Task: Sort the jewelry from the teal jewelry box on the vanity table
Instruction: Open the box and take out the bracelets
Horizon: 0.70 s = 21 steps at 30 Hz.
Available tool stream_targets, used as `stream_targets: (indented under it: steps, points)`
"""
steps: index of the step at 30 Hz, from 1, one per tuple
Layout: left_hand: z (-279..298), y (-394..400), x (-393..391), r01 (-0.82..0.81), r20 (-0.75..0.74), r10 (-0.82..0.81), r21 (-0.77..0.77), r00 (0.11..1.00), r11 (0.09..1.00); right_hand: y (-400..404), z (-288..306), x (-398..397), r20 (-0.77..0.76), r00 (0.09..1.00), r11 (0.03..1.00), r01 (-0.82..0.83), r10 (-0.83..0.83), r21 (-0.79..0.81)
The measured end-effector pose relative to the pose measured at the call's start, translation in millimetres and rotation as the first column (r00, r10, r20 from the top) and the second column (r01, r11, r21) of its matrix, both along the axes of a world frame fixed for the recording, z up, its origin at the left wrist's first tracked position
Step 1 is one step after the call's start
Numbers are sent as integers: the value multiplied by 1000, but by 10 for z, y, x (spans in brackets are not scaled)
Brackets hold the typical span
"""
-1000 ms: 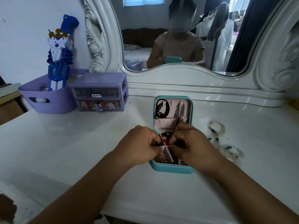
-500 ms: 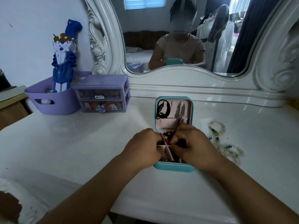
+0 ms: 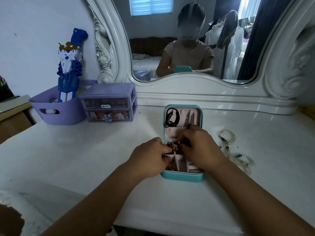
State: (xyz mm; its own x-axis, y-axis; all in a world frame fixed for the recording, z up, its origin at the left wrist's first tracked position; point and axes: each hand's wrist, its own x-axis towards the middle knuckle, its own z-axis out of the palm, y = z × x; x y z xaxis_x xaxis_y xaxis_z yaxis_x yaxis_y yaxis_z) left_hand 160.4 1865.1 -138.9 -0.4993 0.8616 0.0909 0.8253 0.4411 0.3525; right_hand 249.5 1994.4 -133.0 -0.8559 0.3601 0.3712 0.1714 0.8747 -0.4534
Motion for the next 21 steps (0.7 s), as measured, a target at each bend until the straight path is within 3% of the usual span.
stream_targets:
  steps: [4,9,21]
  points:
    - [12,-2,-16,8,1,-8,-27,1000,1000,13,-24,29,-50,998,999,-24,25,31]
    - [-22,-4,-50,24,53,-21,-60,998,998,70,-43,85,-225,973,975,3,-54,-221]
    - [-1,47,53,-116,113,109,50,988,992,104,-81,91,-277,958,910,-46,-77,-411]
